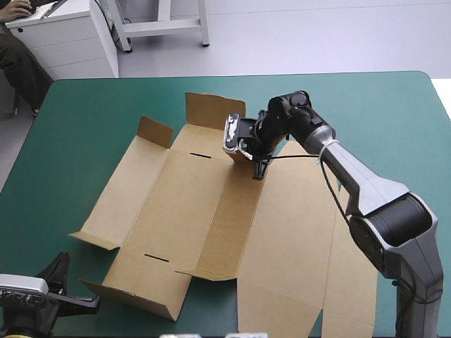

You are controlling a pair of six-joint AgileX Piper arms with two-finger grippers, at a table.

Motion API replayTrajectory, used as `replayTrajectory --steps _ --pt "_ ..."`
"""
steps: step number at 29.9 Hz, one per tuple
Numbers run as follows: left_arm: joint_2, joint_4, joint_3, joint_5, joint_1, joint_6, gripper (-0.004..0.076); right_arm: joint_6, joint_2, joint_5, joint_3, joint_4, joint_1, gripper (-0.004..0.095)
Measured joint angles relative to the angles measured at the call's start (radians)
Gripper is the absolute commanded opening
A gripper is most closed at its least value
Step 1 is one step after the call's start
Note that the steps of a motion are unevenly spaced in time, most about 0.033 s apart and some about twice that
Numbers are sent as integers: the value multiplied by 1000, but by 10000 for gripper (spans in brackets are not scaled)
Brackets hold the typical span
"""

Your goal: Fold the box

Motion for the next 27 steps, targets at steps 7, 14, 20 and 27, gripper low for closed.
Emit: replayTrajectory --steps 7,14,20,27 --pt "0 0 0 0 0 0 -10 -190 6 -67 0 -1 47 21" --pt "0 0 0 0 0 0 -10 -280 6 -83 0 20 62 495" --pt "0 0 0 0 0 0 -10 -276 6 -89 0 36 62 663" --pt "0 0 0 0 0 0 -10 66 2 -88 0 23 63 505"
